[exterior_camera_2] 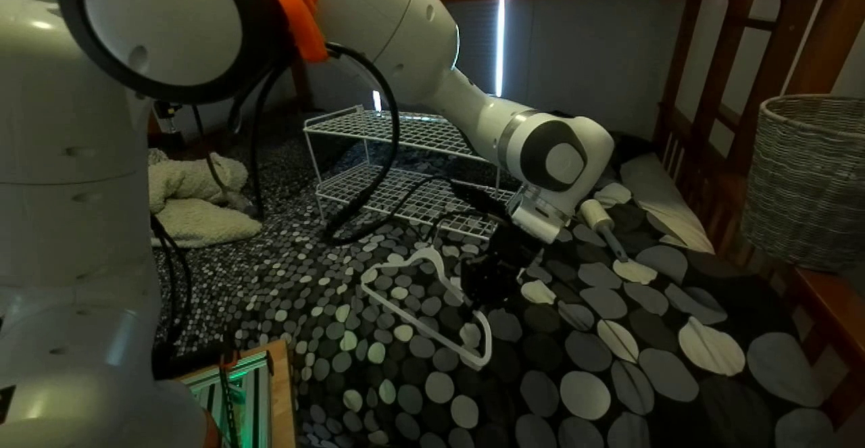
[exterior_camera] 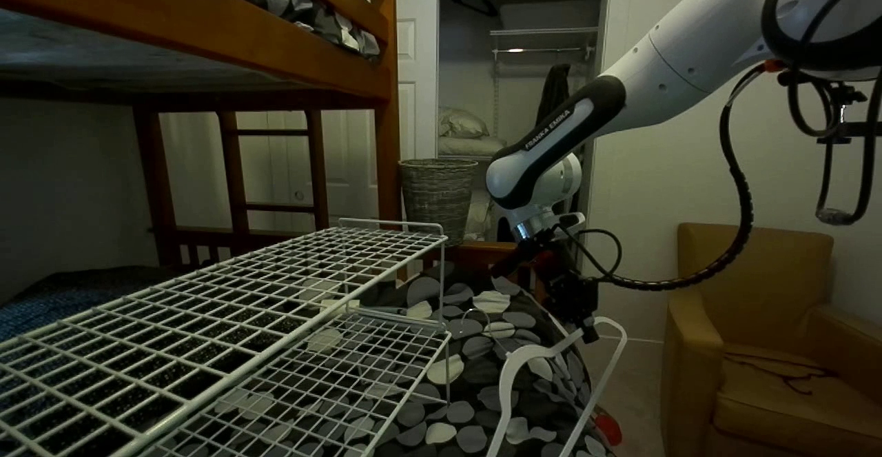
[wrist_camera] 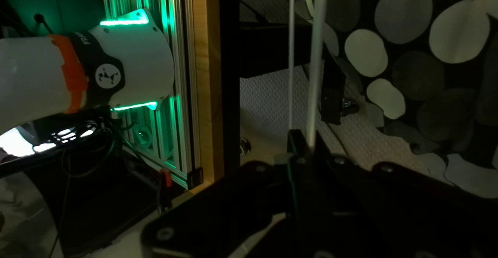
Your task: Put the hang wire on the bed
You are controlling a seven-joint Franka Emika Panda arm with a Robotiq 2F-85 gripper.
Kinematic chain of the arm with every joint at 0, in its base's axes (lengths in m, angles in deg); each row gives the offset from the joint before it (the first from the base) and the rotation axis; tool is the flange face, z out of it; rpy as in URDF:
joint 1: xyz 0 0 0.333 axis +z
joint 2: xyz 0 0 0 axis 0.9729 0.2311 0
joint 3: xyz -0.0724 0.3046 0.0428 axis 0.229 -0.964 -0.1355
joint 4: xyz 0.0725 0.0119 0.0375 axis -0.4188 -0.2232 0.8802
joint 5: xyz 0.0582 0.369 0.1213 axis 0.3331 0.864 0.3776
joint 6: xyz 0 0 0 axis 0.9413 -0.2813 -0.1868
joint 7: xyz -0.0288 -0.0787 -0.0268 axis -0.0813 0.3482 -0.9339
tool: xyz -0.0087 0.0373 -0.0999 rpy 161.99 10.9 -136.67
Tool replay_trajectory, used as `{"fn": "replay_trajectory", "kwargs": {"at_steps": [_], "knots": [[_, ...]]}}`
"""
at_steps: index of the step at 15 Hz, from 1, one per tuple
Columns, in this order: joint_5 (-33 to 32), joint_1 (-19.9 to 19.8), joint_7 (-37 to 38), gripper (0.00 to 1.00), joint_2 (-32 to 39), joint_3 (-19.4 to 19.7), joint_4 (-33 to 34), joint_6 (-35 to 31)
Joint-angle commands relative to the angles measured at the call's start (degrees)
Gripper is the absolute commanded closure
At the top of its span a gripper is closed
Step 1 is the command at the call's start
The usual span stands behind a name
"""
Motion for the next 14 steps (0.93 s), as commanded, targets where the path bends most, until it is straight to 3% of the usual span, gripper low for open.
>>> {"fn": "replay_trajectory", "kwargs": {"at_steps": [1,2,9,14], "knots": [[2.9,0.12,0.92,0.99,5.02,0.4,5.52,4.86],[1.17,0.47,0.15,0.99,2.07,0.55,2.22,2.13],[1.24,0.57,0.15,0.99,2.73,0.58,2.92,2.33],[5.08,0.86,-1.41,0.99,7.54,-0.57,6.45,3.17]]}}
